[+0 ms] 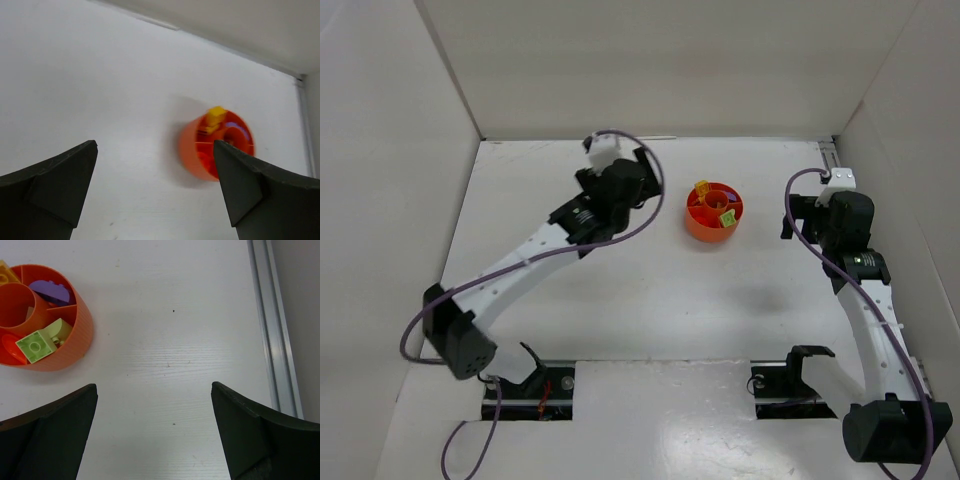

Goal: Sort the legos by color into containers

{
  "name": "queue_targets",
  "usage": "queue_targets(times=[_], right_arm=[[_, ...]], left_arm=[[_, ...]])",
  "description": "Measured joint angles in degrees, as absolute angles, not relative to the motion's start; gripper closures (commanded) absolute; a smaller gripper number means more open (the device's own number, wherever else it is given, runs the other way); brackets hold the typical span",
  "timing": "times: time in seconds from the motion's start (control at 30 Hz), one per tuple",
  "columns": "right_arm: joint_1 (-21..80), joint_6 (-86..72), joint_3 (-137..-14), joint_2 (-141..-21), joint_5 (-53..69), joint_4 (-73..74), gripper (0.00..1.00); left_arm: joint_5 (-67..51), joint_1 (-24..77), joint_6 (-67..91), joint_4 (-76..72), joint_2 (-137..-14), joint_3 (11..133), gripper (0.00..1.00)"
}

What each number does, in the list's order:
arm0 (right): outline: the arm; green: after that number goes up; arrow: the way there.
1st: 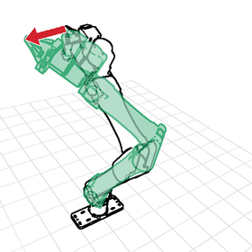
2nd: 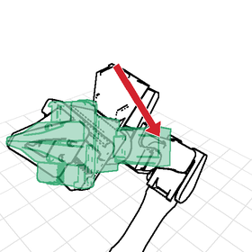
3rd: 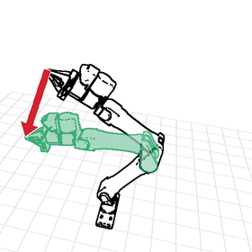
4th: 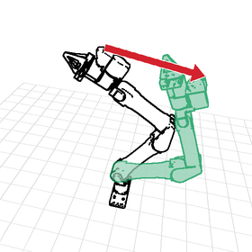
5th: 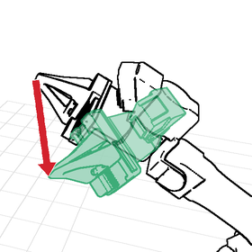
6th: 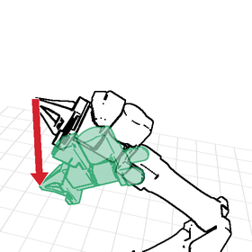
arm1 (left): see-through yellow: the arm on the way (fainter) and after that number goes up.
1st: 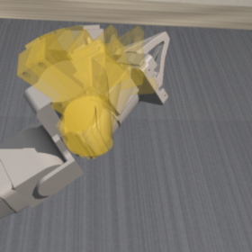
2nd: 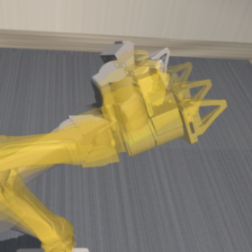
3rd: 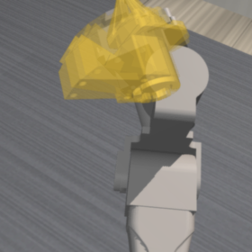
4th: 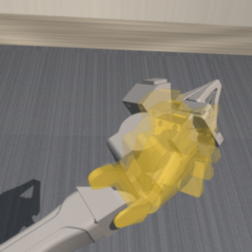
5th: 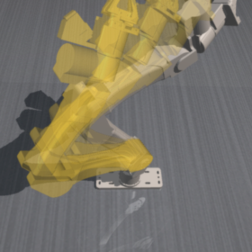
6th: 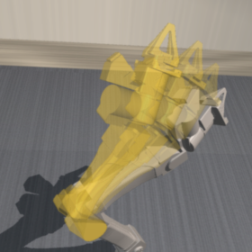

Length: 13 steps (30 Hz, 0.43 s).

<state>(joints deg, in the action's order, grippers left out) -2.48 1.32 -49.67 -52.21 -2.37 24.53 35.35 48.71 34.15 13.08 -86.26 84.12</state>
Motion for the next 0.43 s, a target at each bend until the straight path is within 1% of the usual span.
queue_targets(times=[0.13,0.23,0.3,0.43], right_arm=[[-2.5,1.6,-49.7,-52.6,-1.6,24.4,0.00],[-2.5,1.7,-49.6,-53.9,-1.4,24.4,0.00],[-2.5,1.6,-49.6,-54.9,-1.7,24.4,0.00],[-2.7,1.2,-48.3,-55.5,-2.0,23.8,0.00]], left_arm=[[36.8,42.8,45.0,22.0,-73.4,68.6,0.00],[36.0,40.9,51.0,28.3,-66.2,58.5,0.00],[35.7,40.4,53.9,32.5,-63.0,54.9,0.00],[36.0,40.0,57.2,35.8,-57.9,53.7,0.00]])
